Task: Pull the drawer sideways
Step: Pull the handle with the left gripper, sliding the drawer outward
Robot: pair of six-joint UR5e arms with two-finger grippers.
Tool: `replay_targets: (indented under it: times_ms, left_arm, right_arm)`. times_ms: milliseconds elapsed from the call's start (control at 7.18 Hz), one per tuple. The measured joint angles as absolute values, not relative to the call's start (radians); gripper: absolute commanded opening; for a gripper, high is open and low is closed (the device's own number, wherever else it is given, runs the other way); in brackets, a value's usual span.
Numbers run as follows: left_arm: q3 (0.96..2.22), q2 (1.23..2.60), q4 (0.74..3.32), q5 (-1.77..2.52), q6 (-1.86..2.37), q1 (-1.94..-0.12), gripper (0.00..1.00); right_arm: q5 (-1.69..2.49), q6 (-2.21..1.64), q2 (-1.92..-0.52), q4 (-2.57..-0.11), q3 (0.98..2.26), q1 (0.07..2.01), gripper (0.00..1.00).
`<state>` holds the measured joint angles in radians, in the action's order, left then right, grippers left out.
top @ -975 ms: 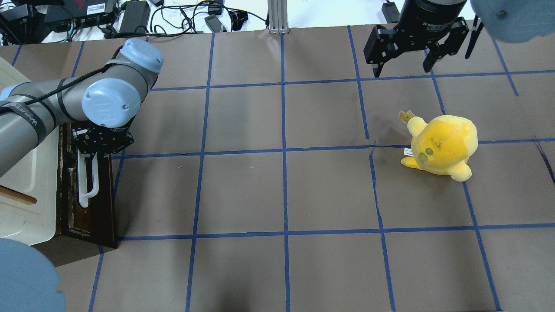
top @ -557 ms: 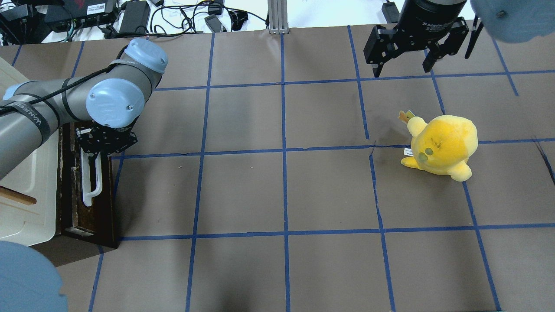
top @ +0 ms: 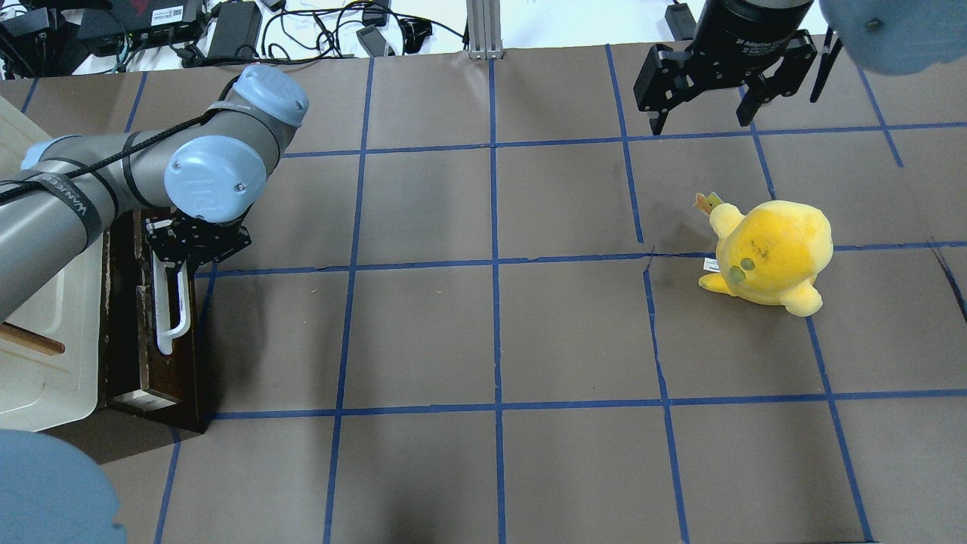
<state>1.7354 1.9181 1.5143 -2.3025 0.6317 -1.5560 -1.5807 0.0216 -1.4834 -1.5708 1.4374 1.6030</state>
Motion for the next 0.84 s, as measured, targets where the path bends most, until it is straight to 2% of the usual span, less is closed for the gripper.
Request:
replay_targets:
  times_ms: [835]
  left_arm:
    - [1.725,1.922,1.515,-2.298,0.637,-1.600,0.03]
  right_arm:
    - [-1.580,0.022,-1.483,-1.571,1.437,1.603,1.00]
